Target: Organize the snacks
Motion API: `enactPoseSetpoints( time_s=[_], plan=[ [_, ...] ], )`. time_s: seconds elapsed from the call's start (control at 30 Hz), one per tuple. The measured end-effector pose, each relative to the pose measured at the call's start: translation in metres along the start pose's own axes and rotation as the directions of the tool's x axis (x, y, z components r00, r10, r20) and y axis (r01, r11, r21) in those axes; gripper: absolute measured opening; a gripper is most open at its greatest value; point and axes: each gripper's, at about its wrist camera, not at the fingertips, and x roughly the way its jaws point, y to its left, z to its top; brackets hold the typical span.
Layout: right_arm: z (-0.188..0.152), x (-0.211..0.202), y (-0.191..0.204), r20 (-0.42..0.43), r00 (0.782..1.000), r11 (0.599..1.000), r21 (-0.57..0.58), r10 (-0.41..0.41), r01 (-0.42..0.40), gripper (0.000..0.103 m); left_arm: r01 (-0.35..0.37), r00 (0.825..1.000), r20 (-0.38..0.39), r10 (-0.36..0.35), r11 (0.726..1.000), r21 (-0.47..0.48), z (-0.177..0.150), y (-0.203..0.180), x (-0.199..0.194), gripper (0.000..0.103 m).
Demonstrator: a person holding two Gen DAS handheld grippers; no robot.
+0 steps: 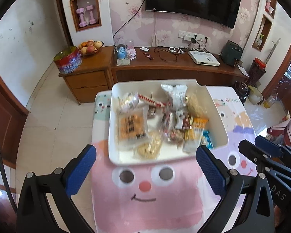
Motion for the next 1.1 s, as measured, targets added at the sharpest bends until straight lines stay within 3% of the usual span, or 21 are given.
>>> enactPoseSetpoints(
  time_s=[0.47,1.1],
  plan=[
    [-0.085,-0.071,-0.021,-0.02,1.0,1.0,-0.011,-0.022,0.022,0.048,0.004,1.0,-0.006,-0.004,0.999,-0.037,-0.086,-0.034,-0.069,0.102],
    [-0.119,-0.105,-0.043,-0.008,1.0,0.999,-0.034,-0.009,0.009,0.048,-0.047,0.999,-0.024,0.045,0.996,-0.081,-0.133,-0.057,-0.1,0.102]
  ],
)
